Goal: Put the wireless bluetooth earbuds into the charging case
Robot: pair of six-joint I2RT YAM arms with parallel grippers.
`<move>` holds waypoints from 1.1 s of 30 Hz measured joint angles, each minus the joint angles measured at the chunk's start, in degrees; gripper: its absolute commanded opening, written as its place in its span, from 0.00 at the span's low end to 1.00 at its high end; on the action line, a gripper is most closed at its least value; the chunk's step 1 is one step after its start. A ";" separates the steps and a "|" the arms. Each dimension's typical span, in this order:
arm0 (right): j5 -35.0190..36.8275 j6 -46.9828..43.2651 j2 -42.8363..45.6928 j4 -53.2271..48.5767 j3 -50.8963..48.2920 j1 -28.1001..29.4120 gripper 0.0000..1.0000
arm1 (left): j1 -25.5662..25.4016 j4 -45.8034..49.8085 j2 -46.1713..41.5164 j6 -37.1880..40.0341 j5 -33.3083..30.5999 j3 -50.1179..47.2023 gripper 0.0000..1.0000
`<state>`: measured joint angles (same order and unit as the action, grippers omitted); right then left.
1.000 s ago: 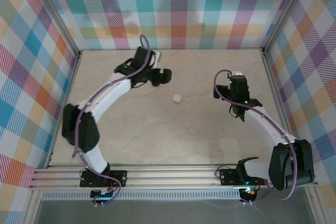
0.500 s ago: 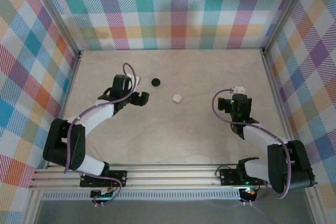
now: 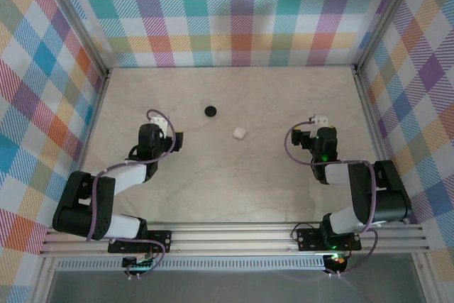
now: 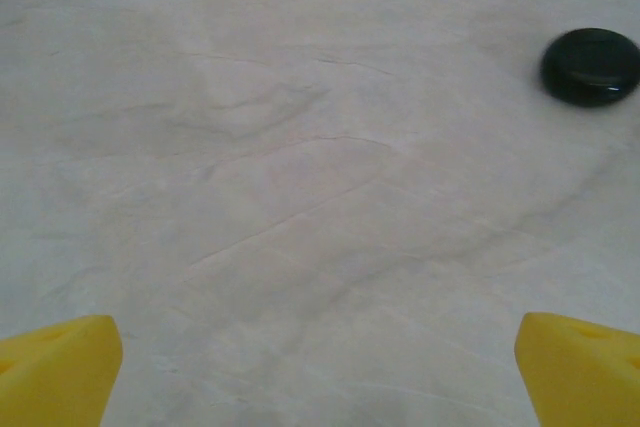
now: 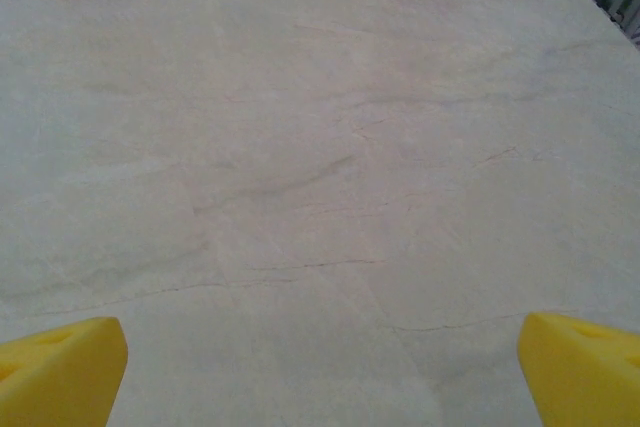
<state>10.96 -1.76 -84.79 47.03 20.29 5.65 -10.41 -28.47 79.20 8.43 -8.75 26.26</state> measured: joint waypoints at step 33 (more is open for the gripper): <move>-3.56 2.62 -2.93 1.73 1.49 -3.82 1.00 | 6.49 -15.32 10.49 -5.66 5.75 -2.95 1.00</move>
<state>7.40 0.86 -87.72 48.75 21.78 1.83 -3.92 -43.79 89.69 2.76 -3.01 23.31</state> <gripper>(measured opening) 0.996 0.999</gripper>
